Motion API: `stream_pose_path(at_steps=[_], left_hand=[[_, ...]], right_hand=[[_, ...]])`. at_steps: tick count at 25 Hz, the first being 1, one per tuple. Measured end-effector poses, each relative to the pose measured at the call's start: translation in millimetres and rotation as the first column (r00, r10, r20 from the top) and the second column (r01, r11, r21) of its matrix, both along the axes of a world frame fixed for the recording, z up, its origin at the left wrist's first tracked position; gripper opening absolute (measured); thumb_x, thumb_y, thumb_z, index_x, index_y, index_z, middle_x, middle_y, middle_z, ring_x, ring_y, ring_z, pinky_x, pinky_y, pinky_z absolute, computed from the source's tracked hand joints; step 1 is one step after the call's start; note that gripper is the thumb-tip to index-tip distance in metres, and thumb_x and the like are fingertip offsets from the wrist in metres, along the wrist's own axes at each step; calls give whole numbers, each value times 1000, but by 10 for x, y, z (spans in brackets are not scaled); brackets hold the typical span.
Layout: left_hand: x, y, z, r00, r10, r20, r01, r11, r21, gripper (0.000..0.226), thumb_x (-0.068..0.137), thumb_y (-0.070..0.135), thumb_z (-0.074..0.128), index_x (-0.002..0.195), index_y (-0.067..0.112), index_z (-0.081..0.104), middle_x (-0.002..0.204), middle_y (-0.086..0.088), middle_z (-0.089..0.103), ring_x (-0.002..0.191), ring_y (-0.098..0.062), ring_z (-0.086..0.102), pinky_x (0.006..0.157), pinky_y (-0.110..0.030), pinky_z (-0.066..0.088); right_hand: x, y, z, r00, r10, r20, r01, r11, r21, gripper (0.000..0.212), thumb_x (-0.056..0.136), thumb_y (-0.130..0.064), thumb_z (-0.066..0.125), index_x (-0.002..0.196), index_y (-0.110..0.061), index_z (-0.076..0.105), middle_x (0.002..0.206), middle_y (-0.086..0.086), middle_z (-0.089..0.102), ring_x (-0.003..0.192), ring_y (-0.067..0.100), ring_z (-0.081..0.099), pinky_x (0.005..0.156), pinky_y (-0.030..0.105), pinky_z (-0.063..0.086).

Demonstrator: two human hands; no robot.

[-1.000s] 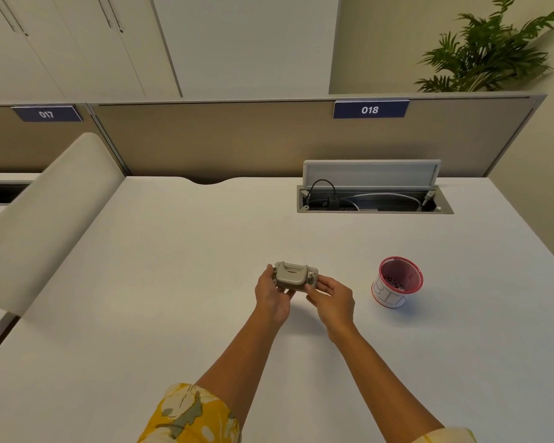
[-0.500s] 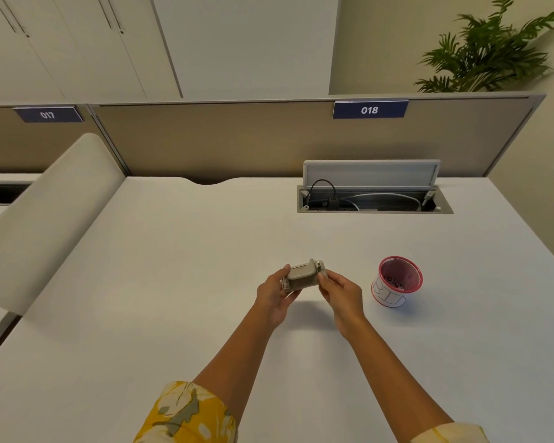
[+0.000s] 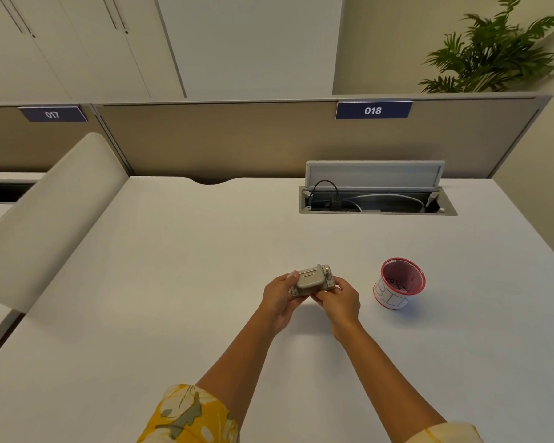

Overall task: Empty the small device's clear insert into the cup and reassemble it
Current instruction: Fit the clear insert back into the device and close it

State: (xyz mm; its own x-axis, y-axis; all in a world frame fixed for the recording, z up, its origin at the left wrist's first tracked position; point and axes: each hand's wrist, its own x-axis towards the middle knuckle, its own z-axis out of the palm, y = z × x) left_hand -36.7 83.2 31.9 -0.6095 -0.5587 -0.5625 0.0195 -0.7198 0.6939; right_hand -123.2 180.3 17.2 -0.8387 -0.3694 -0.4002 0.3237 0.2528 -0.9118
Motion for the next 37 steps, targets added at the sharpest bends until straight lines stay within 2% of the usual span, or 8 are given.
stream_pose_path(at_steps=[7, 13, 17, 21, 25, 30, 34, 37], left_hand=[[-57, 30, -32, 996, 59, 66, -52, 994, -92, 32, 99, 8, 58, 127, -5, 54, 125, -25, 64, 113, -38, 65, 91, -43, 58], [-83, -36, -29, 996, 63, 64, -55, 992, -115, 30, 95, 8, 63, 122, -3, 59, 122, -23, 67, 110, -35, 68, 80, -37, 61], [-62, -153, -34, 997, 10, 76, -4, 997, -76, 29, 95, 15, 64, 119, 0, 64, 120, -20, 70, 110, -34, 68, 82, -38, 61], [-71, -247, -55, 994, 104, 42, -105, 994, 7, 24, 99, 15, 52, 112, 8, 70, 110, -16, 73, 96, -32, 71, 84, -40, 59], [-56, -355, -87, 984, 169, 49, -167, 985, -38, 37, 95, -5, 50, 128, 9, 60, 120, -20, 70, 114, -37, 66, 86, -40, 58], [-37, -623, -171, 958, 257, 128, -242, 962, -124, 33, 91, -3, 59, 122, 6, 60, 109, -21, 72, 105, -34, 70, 77, -35, 60], [-116, -917, -281, 942, 290, 168, -255, 945, -203, 25, 90, -5, 57, 112, 1, 69, 110, -17, 74, 104, -34, 71, 71, -31, 61], [-197, -1101, -365, 944, 239, 226, -151, 926, -347, 36, 88, -6, 57, 118, 7, 71, 116, -12, 73, 108, -28, 69, 83, -34, 60]], right_hand=[[1, -42, -35, 998, -28, 50, 29, 999, -18, 48, 80, -2, 74, 124, -17, 64, 118, 7, 69, 105, 30, 65, 91, 47, 57], [-42, -104, -42, 994, -26, 107, 32, 998, -47, 50, 80, 5, 71, 125, -14, 60, 123, 13, 66, 106, 30, 65, 88, 40, 59], [-95, -158, -31, 991, 45, 125, -37, 997, -65, 58, 80, 7, 70, 128, -18, 49, 124, 12, 63, 110, 32, 64, 90, 42, 58], [-151, -279, -12, 984, 129, 120, -119, 989, -87, 60, 81, 2, 71, 126, -26, 43, 114, 5, 62, 106, 26, 66, 77, 32, 60], [-216, -461, -8, 987, 146, 71, -151, 987, 62, 41, 84, 1, 62, 116, -21, 51, 116, 9, 67, 95, 19, 67, 76, 29, 57], [-289, -760, -15, 976, 219, -19, -211, 958, 192, 43, 85, -10, 67, 123, -17, 50, 115, 7, 66, 95, 22, 62, 66, 26, 49], [-349, -1042, -50, 969, 225, -104, -196, 951, 239, 38, 86, -6, 66, 122, -14, 57, 121, 8, 66, 101, 24, 62, 83, 38, 56], [-429, -1250, -99, 972, 190, -135, -151, 955, 256, 38, 82, -8, 72, 118, -11, 60, 119, 9, 67, 103, 26, 64, 88, 42, 55]])
